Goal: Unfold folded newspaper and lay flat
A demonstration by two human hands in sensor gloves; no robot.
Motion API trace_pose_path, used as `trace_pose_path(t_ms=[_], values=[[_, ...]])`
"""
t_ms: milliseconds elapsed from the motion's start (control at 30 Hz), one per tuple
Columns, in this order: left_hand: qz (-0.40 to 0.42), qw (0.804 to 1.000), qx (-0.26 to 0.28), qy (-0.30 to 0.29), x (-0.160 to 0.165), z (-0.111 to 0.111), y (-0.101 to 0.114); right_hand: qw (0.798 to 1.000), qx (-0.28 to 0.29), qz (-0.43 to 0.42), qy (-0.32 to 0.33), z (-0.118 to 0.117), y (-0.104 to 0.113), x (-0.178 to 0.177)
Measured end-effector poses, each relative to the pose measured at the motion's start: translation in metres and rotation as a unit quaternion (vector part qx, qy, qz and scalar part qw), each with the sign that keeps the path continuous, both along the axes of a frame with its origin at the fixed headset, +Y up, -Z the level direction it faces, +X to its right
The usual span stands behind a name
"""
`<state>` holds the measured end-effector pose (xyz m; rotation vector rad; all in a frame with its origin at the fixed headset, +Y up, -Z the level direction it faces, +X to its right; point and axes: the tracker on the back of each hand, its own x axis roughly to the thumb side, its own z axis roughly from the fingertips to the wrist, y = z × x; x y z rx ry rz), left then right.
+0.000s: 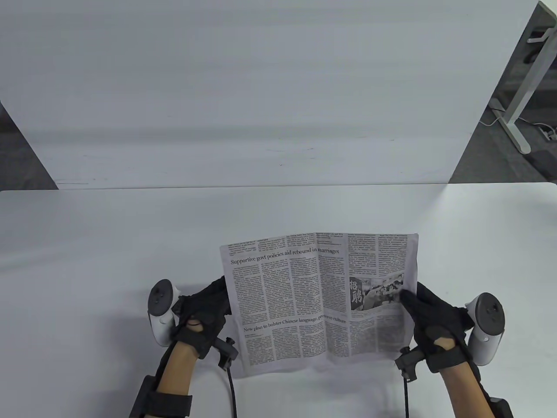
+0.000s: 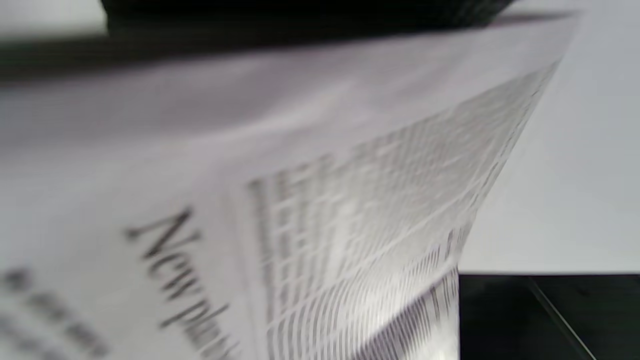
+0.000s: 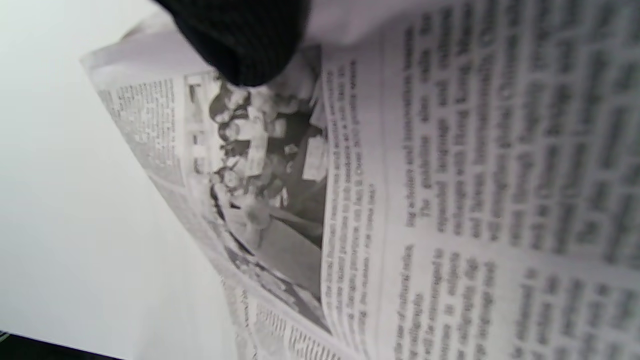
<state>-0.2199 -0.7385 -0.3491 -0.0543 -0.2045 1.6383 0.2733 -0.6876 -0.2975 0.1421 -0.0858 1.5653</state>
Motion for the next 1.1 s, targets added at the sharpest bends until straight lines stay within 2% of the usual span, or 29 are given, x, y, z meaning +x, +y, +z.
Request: trace_pose_path(t_ms=[33,67,100,133,167,267,367,467,567,833,1000,1100], values=[[-0.031,0.997,0.005,0.077,-0.011,0.006,0.002,1.0,0.004,0.009,0.001,0.001,0.002,-0.002],[-0.072,0.981,0.023,0.179,-0.02,0.014,0.008,1.0,0.009,0.026,0.001,0.002,0.003,-0.005],[-0.101,0.966,0.045,0.234,-0.022,0.019,0.014,0.999,0.012,0.035,0.0,0.003,0.004,-0.007],[-0.151,0.94,0.09,0.293,-0.025,0.026,0.023,0.999,0.016,0.047,-0.002,0.004,0.005,-0.01],[-0.187,0.927,0.128,0.298,-0.023,0.029,0.034,0.998,0.02,0.057,0.001,0.004,0.006,-0.013],[-0.238,0.906,0.21,0.28,-0.003,0.041,0.06,0.997,0.022,0.077,0.015,0.006,0.007,-0.023],[-0.294,0.894,0.256,0.219,0.026,0.046,0.072,0.994,0.025,0.102,0.033,0.009,0.006,-0.036],[-0.381,0.868,0.274,0.159,0.048,0.048,0.071,0.993,0.026,0.104,0.055,0.012,0.006,-0.047],[-0.415,0.858,0.273,0.132,0.058,0.047,0.07,0.99,0.033,0.115,0.074,0.015,0.009,-0.056],[-0.417,0.868,0.256,0.09,0.063,0.038,0.089,0.976,0.069,0.141,0.152,0.028,0.029,-0.078],[-0.466,0.853,0.227,0.069,0.067,0.033,0.101,0.97,0.101,0.147,0.165,0.038,0.047,-0.082],[-0.429,0.874,0.222,0.06,0.061,0.028,0.099,0.967,0.111,0.148,0.177,0.041,0.054,-0.08]])
